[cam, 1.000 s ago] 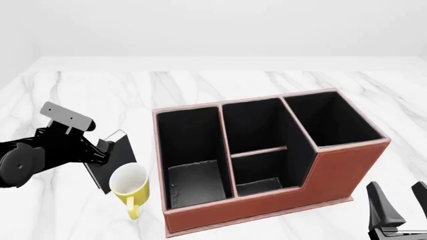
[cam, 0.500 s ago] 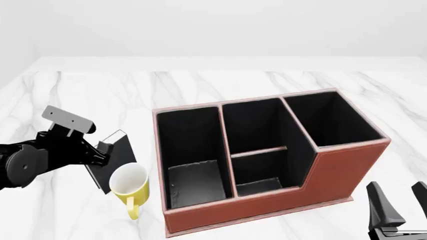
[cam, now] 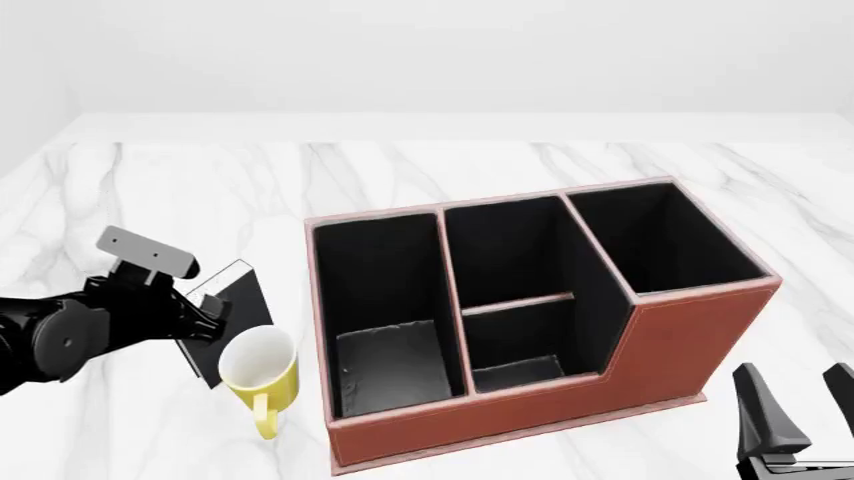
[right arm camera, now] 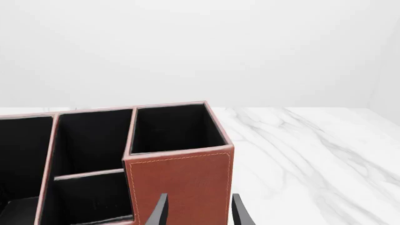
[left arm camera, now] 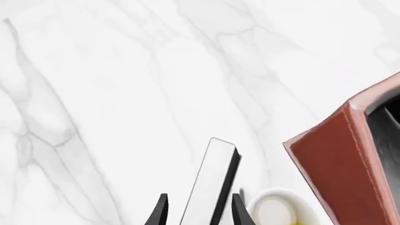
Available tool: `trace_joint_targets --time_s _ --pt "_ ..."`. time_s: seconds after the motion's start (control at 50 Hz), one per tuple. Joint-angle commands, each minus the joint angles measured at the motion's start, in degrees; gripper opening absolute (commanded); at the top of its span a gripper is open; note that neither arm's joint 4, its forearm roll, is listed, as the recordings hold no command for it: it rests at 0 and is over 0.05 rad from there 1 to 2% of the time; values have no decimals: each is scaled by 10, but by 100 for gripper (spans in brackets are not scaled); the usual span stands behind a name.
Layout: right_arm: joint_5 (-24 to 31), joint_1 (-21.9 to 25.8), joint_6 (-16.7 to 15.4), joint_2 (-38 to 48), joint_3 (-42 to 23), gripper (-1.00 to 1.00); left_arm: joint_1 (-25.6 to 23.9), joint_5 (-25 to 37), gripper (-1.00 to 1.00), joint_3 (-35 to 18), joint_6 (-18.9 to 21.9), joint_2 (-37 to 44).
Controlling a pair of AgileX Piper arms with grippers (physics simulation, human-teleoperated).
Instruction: Pick up the book and place it in the back compartment of the caddy.
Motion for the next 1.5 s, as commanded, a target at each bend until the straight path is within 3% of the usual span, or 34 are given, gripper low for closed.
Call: trace_joint_targets --time_s 0.02,0.56,0.58,0.62,0.66,0.68,0.88,1.26,1.5 --pt "0 0 0 0 0 100 -2 -13 100 3 -3 13" --pt "0 0 0 0 0 100 -9 -52 100 8 -7 66" --pt "0 0 0 0 0 100 -11 -56 -100 13 -3 61" --pt "0 0 0 0 0 100 -12 -56 -100 16 -4 72" --pt "0 0 0 0 0 100 15 -68 -100 6 22 85" --pt "0 0 0 0 0 100 5 -61 -100 6 9 78" --pt "0 0 0 0 0 100 36 -32 -100 -14 39 60" --pt "0 0 0 0 0 100 39 13 -100 -38 66 21" --pt "0 0 0 0 0 100 28 142 -100 -119 78 -86"
